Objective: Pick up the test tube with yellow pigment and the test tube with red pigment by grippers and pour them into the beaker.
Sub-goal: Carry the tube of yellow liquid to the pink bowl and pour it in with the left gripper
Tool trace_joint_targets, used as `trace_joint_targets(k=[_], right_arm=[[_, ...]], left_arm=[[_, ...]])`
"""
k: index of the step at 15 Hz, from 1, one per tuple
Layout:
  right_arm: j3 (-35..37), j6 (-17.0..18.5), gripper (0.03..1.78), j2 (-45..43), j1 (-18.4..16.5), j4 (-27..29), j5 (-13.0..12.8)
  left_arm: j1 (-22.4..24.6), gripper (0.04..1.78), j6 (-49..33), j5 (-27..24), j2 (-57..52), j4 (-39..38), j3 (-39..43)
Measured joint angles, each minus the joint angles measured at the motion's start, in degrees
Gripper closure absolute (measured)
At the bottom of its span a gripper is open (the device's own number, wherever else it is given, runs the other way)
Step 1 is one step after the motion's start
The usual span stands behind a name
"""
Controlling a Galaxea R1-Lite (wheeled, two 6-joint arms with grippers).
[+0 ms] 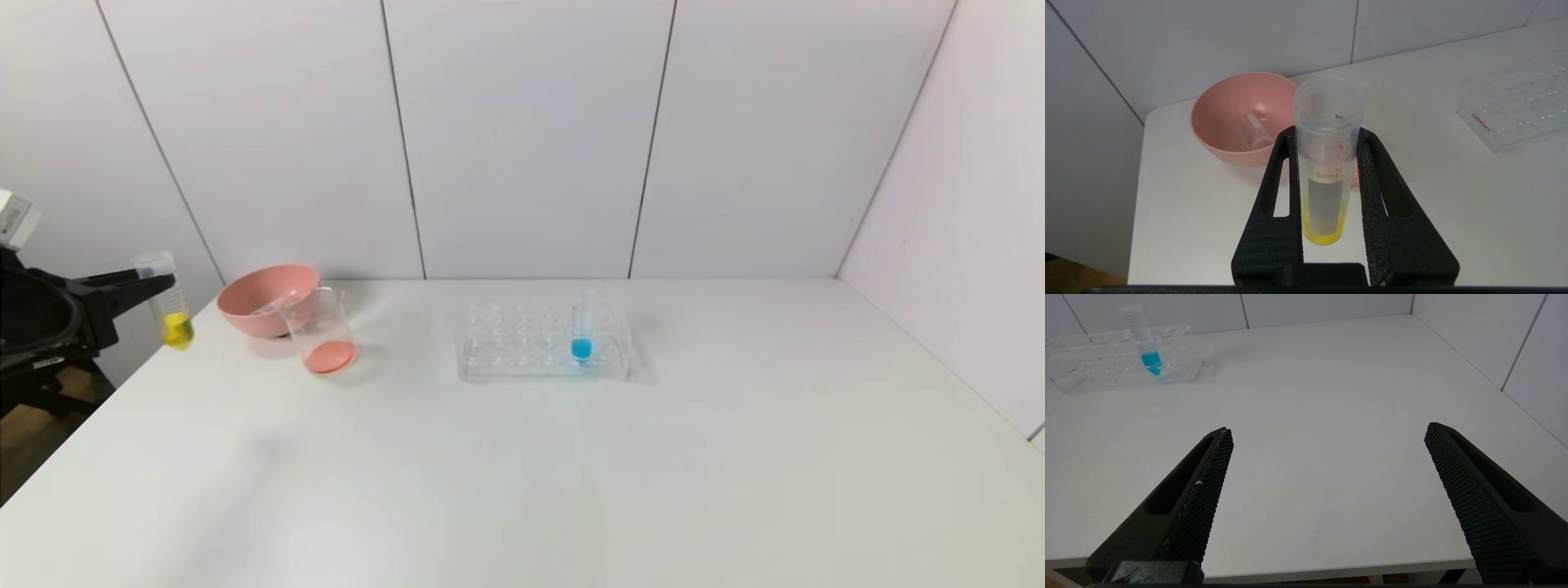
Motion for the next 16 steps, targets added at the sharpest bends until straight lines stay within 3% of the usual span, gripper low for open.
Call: trace_joint_targets(k=[5,12,16], right_arm=[[0.0,0.02,0.1,0.0,0.0,0.0,0.0],[0.0,0.02,0.1,0.0,0.0,0.0,0.0],[0.0,0.0,0.1,0.0,0.02,0.02,-0.02]], left_arm=[[-1.27,1.39,5.21,-1.27,8.48,14.41,-15.18],[-7.5,1.39,16.26,-1.85,15.46,46.02,-38.8],[-10.31,1.39,23.37,4.39,17.99,63.38,-50.57]])
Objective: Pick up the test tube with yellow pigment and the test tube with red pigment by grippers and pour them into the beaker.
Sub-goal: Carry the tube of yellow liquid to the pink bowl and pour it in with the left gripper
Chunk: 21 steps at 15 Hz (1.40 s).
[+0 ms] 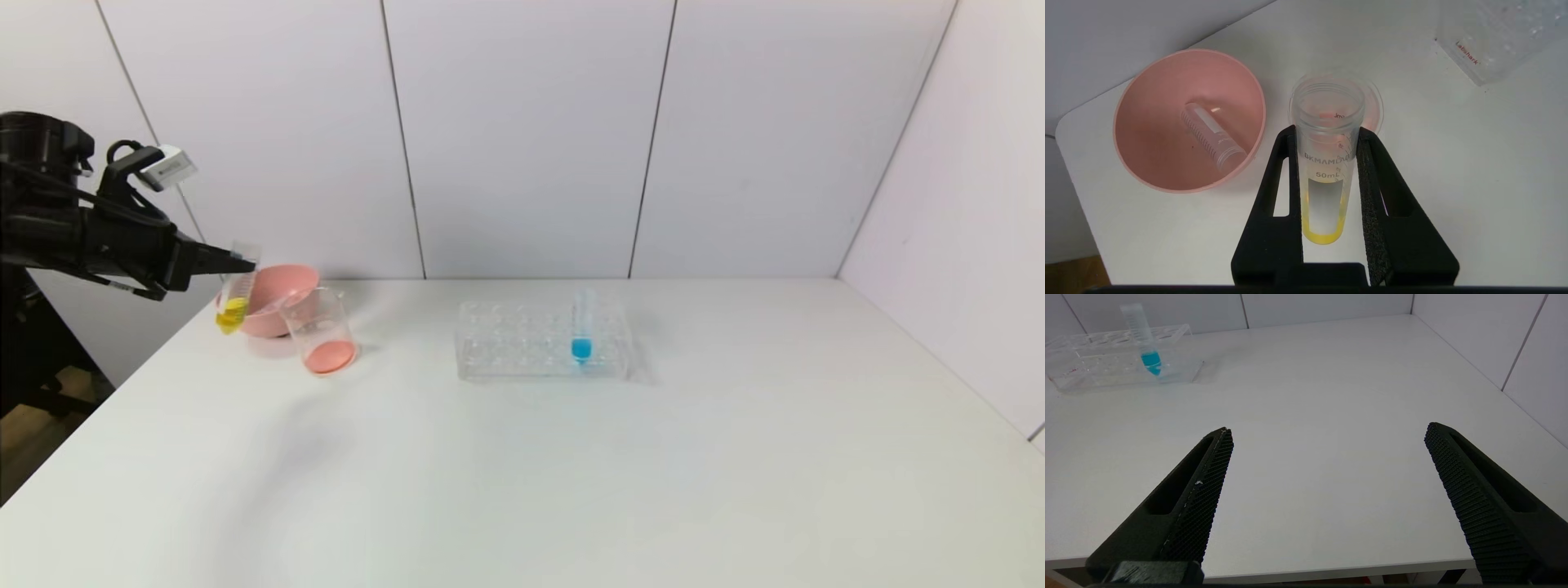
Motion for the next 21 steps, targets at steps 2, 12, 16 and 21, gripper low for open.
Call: trace_joint_targets(k=[2,12,16,21], right_arm=[[0.0,0.02,0.1,0.0,0.02,-0.02,0.0],[0.0,0.02,0.1,0.0,0.0,0.0,0.05],[0.0,0.02,0.1,0.0,-0.02,-0.02,0.02],[0.0,0.0,0.1,0.0,0.0,-0.02,0.02]], left_arm=[[-1.9,1.39,3.61,4.71,1.16,7.67,-5.57],[-9.58,1.39,17.81,25.03,7.22,27.06,-21.07],[-12.62,1.39,19.19,33.49,8.27,26.77,-21.64],[-17.38,1.39,20.74,43.06,9.55,25.59,-21.78]])
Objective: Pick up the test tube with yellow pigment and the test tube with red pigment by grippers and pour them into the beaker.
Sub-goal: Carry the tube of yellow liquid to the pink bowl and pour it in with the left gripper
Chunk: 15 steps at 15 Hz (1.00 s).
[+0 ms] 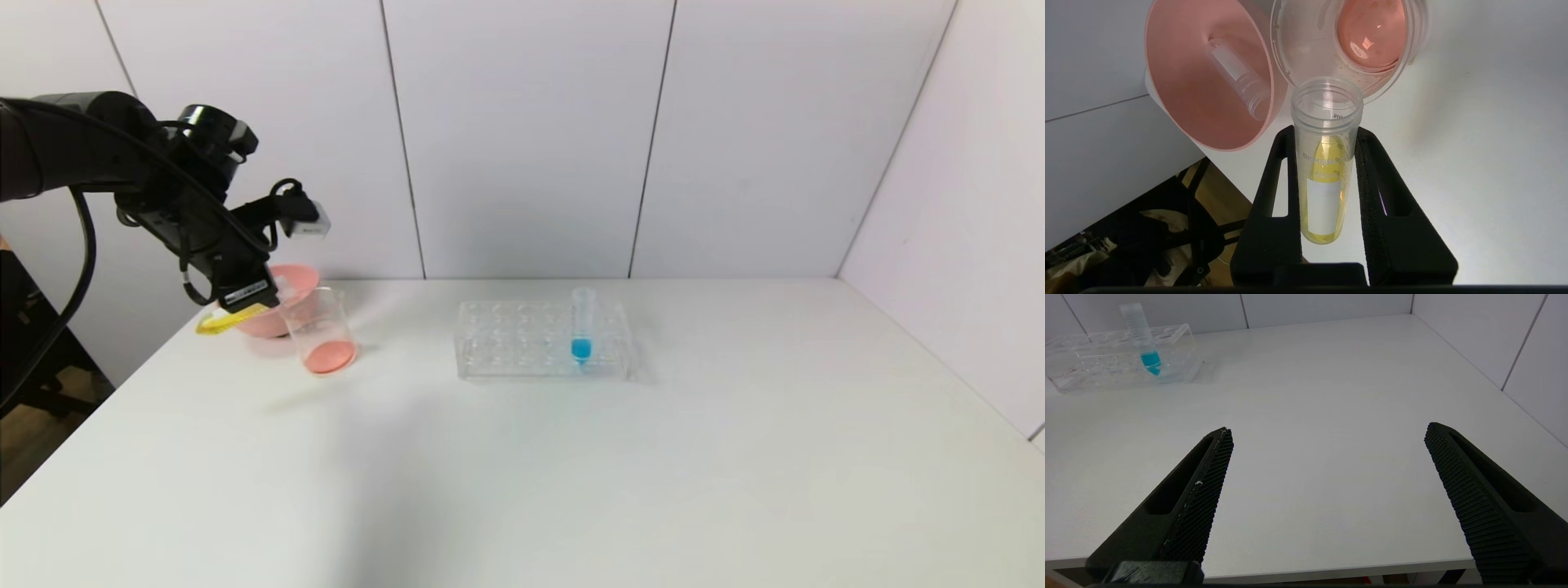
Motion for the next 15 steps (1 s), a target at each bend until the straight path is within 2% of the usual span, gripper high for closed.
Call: trace_joint_targets(k=[6,12,15], right_arm=[[0.0,0.02,0.1,0.0,-0.02,0.0,0.0],[0.0,0.0,0.1,0.0,-0.02,0.0,-0.02],[0.0,0.02,0.1,0.0,-0.02,0.02,-0.02]], left_arm=[[-1.15,1.39,1.38,5.79,0.35,-3.78,-0.02],[-3.55,1.39,3.72,13.65,0.41,-2.99,-0.02],[-4.92,1.39,4.05,15.95,0.77,-2.54,0.0]])
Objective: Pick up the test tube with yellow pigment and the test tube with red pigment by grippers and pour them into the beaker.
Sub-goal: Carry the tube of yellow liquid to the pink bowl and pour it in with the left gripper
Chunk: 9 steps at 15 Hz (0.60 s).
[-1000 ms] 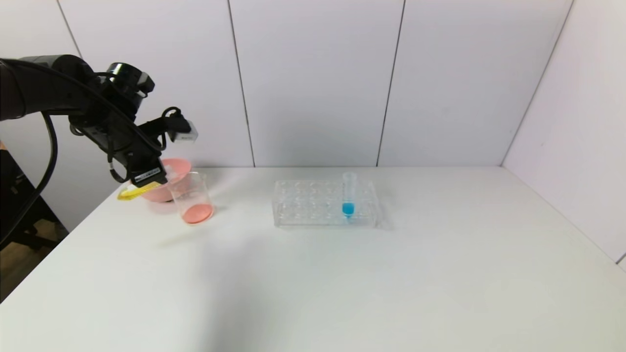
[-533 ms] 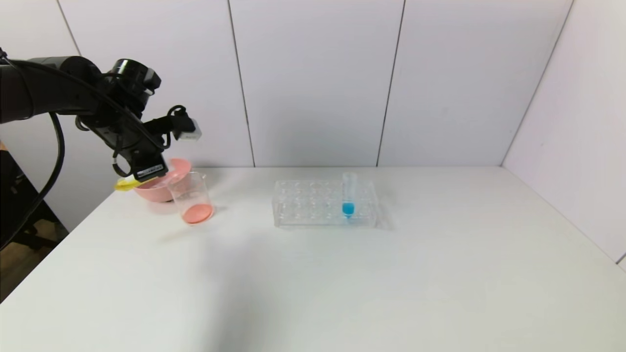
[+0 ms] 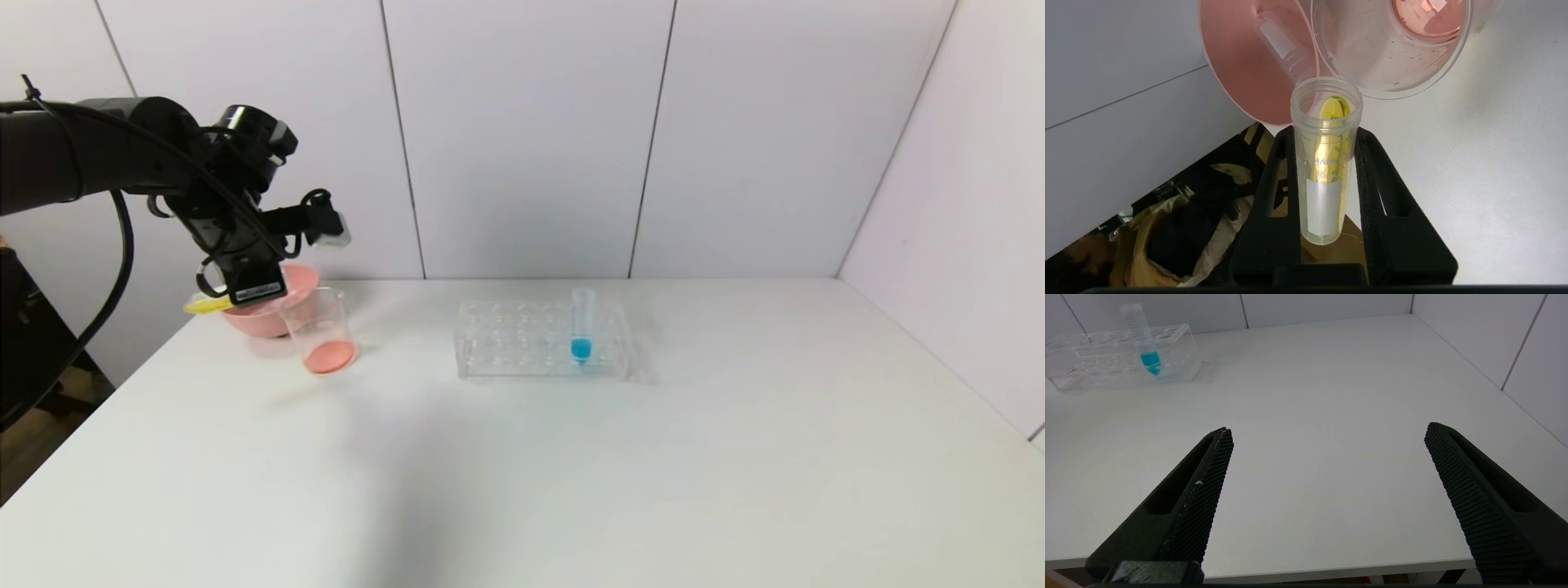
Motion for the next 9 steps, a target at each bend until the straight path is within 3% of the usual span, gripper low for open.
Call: trace_joint_targets(k=[9], right_arm=[[0.0,0.0,0.1,0.0,0.02,-0.02,0.02]], left_arm=[[-1.85,1.39,1.44,5.03,1.01,2.61,0.02]])
